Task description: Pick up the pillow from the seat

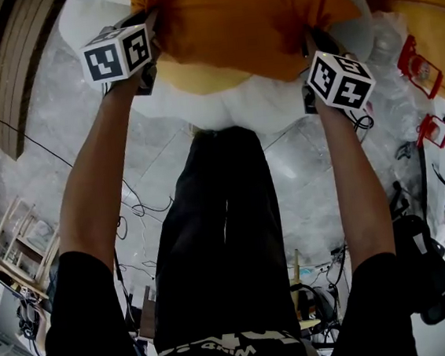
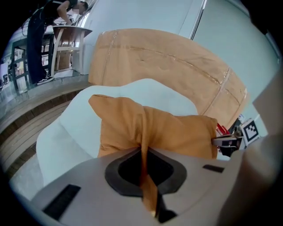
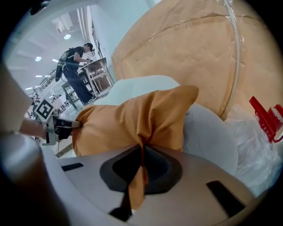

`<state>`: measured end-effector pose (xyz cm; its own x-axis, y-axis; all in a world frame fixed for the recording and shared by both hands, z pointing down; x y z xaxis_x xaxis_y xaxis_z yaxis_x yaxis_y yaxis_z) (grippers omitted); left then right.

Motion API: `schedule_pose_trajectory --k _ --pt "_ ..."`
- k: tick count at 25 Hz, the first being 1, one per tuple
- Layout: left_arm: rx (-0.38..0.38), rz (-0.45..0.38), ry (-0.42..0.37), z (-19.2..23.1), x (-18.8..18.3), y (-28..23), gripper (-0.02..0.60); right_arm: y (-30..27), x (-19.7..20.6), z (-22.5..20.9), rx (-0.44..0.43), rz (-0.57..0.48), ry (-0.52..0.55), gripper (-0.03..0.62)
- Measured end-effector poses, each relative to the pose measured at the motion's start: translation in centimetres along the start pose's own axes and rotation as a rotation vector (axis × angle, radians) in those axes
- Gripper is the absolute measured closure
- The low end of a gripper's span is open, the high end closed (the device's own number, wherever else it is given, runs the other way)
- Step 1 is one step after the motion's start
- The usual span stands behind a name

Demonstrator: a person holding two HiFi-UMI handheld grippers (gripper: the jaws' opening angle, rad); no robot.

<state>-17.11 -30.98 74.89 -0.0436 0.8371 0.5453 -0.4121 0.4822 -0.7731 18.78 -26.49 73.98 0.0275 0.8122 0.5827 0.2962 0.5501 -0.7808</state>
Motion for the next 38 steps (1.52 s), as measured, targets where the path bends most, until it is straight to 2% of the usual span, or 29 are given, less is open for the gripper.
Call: schedule_pose_trajectory --k 8,15,20,26,30,34,38 --pt "-0.016 -0.032 -0.014 -1.5 -0.1 2.0 0.566 1.9 0.1 0.1 0.011 -0.018 -0.027 0.562" --pt "-0.02 -0.083 -0.05 -3.1 -3.1 7.1 0.566 5.8 -3.0 1.3 0.004 -0.071 -0.009 0.562" --pt "-0.023 -0.103 -0.056 -5.5 -5.3 12.6 0.566 10.8 -6.9 2.6 0.011 -0.102 0.043 0.562" --pt "-0.033 -0.121 -0.087 -8.7 -8.5 21.4 0.566 18.4 -11.1 5.0 -0.006 -0.129 0.053 0.562" --pt "-0.053 -0.185 -0.107 -10.8 -11.1 28.3 0.566 24.3 -14.5 7.5 -0.037 -0.19 0.096 0.562" --pt "-0.085 -0.282 -0.168 -13.6 -13.2 35.6 0.566 31.0 -16.6 9.7 -0.063 -0.266 0.1 0.562" --pt "-0.068 -0.36 -0.216 -16.0 -14.1 41.5 0.566 37.1 -18.3 11.5 -0.089 -0.346 0.122 0.562"
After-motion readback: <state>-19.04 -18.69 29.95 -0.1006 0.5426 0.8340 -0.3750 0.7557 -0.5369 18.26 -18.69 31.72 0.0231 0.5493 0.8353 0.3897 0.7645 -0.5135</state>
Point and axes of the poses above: the fingertips, and each gripper's own axes: y backward along the fingers, z to its left, x out of its underside, the point moved 9 cm from there along y, backward along the fingers, and after that the axes turned 1 degree about z, right-handed, at the moved point
